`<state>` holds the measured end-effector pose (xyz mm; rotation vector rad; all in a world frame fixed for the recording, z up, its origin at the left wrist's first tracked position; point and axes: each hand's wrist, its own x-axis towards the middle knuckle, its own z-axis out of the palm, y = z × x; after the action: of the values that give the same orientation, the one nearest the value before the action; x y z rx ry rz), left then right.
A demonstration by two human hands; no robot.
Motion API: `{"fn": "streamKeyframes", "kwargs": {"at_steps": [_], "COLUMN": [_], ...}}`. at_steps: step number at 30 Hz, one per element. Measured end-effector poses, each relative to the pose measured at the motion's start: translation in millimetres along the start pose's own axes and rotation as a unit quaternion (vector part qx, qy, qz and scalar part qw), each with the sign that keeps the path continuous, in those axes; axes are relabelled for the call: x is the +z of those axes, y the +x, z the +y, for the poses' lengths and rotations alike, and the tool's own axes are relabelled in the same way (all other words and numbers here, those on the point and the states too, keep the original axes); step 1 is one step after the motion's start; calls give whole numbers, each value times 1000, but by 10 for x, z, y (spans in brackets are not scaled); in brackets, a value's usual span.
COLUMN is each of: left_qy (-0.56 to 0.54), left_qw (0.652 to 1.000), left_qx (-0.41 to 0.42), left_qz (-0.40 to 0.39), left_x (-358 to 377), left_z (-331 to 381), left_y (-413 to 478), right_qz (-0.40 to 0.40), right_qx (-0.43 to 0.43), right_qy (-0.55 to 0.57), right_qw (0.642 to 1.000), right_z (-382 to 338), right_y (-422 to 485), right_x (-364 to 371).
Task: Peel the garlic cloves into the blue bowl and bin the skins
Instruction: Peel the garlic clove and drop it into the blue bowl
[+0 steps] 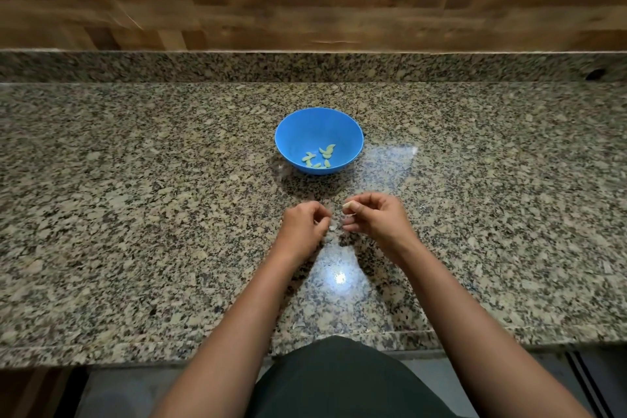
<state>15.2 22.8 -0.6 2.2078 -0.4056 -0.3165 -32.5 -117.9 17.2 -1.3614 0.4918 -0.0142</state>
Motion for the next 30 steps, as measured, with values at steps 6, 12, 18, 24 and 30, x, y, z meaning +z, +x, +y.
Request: {"fn": "streamKeyframes", "kwargs": {"at_steps": [6, 12, 18, 24, 30], "left_qy": [13, -106, -164, -314, -359], "left_qw": [999, 994, 986, 945, 926], "left_qx": [16, 11, -20, -70, -101], "left_qz": [35, -1, -8, -52, -53], "left_x": [-34, -9, 19, -9, -1], "left_z": [10, 68, 85, 96, 49], "left_y": [-9, -12, 20, 2, 16], "right_qz": [-8, -10, 6, 33, 92], "right_qx": [-6, -20, -15, -9, -47], "right_qy": [-11, -29, 5, -74, -183], "right_qw": [1000, 999, 1000, 997, 978], "right_z": [63, 68, 70, 119, 151], "right_y": [-25, -38, -17, -12, -25], "right_x": [3, 16, 27, -4, -18]}}
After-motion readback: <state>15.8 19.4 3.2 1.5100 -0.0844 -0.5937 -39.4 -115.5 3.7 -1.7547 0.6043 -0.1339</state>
